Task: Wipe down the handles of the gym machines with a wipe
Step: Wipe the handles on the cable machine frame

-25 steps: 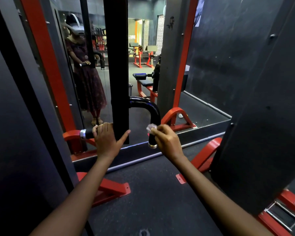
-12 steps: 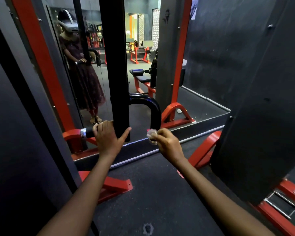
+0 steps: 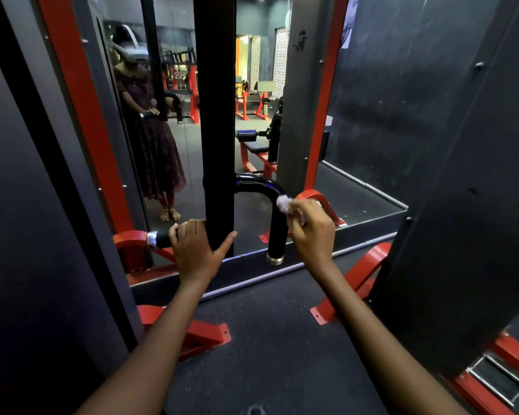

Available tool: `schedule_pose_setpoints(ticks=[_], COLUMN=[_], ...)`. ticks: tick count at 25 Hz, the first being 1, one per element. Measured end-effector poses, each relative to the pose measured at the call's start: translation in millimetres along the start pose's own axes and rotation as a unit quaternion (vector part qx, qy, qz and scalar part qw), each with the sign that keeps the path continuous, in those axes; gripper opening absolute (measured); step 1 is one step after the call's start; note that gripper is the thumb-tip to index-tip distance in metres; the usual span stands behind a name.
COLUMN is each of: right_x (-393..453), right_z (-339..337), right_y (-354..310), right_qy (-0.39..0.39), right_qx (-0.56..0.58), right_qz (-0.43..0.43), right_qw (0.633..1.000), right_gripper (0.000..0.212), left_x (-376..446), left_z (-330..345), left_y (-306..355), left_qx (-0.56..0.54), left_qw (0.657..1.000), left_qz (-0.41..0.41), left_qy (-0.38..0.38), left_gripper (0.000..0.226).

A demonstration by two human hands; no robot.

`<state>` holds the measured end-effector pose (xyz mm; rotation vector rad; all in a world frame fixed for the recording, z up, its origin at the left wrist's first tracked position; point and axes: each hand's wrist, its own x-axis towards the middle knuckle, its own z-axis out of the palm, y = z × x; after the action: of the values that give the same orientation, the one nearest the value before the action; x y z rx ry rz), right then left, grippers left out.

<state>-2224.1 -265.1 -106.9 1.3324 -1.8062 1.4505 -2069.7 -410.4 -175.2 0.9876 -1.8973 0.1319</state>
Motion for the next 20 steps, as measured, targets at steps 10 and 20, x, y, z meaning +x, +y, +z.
schedule_pose_setpoints(ticks=[10, 20], right_x=[96.9, 78.7], right_z=[22.2, 34.2], right_y=[-60.7, -59.6], right_qy=[-0.192, -0.238], right_qx=[-0.033, -0.027], right_qz=[-0.099, -0.138], right_qw=[0.976, 0.961], right_gripper=[0.014, 0.014], left_x=[-2.3, -2.4], left_z=[-0.1, 1.2], left_y=[-0.8, -0.9], left_qx=[0.002, -0.004], left_qw=[1.000, 1.000], left_qz=[-0.005, -0.008], left_qy=[-0.012, -0.004], left_gripper=[0.061, 0.070])
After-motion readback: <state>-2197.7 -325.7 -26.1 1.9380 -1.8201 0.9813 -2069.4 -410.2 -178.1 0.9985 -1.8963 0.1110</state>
